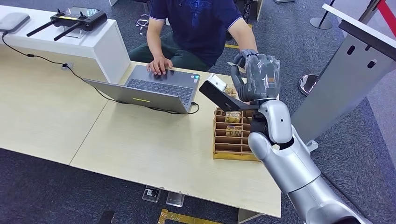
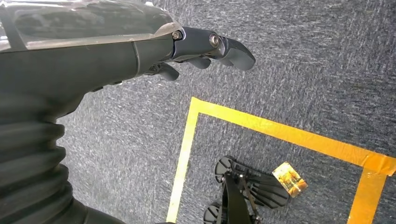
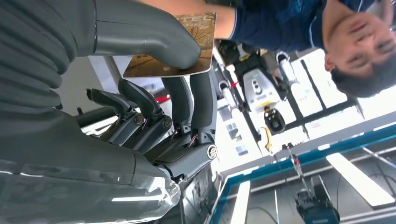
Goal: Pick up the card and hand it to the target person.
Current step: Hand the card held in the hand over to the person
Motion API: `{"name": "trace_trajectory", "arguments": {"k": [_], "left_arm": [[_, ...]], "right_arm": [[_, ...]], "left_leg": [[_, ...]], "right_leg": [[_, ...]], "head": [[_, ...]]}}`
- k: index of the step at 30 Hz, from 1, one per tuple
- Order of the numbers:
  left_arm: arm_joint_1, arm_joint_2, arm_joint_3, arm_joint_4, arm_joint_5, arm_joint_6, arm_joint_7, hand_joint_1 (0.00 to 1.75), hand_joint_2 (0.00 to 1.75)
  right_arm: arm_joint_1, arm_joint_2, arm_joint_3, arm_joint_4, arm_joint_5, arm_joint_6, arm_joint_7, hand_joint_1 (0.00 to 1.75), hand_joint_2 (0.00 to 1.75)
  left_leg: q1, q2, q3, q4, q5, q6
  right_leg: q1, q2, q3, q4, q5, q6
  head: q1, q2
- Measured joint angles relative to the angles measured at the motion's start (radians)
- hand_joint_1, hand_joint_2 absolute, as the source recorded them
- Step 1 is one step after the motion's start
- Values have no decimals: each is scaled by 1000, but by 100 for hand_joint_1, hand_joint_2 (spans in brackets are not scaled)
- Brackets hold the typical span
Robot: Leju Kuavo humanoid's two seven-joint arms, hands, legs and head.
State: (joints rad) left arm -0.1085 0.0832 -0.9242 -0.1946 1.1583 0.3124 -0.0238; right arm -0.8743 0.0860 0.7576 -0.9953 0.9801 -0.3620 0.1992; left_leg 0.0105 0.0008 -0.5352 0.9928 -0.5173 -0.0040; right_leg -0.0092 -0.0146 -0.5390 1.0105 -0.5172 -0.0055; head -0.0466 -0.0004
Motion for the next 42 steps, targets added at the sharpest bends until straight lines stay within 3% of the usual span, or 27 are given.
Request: {"name": "trace_trajectory", "arguments": {"k": [11,21,25,27,31,42], "left_arm": [[-1,0,-18,0,-11,0,7,0,175],[-1,0,-26,0,-12,-6,7,0,175],[-1,0,-27,0,-18,-7,4,0,175],[-1,0,-29,0,-25,-7,2,0,175],[-1,1,-36,0,-29,-1,-6,0,0],[-1,6,-39,1,-10,5,-7,0,0]], "right_arm": [[-101,74,3,308,49,-71,1,173,175],[-120,93,3,434,61,-85,12,173,175],[-129,96,2,455,62,-89,12,0,175],[-133,99,2,463,64,-90,11,0,175],[-136,103,2,476,67,-96,10,0,175],[-133,103,-10,472,-12,-133,-45,0,175]], "left_leg": [[0,0,0,0,0,0],[0,0,0,0,0,0],[0,0,0,0,0,0],[0,0,0,0,0,0],[0,0,0,0,0,0],[0,0,0,0,0,0]], "right_leg": [[0,0,0,0,0,0],[0,0,0,0,0,0],[0,0,-1,0,0,0],[0,0,-1,0,0,0],[0,0,-1,0,0,0],[0,0,-1,0,0,0]], "head": [[0,0],[0,0],[0,0],[0,0],[0,0],[0,0]]}}
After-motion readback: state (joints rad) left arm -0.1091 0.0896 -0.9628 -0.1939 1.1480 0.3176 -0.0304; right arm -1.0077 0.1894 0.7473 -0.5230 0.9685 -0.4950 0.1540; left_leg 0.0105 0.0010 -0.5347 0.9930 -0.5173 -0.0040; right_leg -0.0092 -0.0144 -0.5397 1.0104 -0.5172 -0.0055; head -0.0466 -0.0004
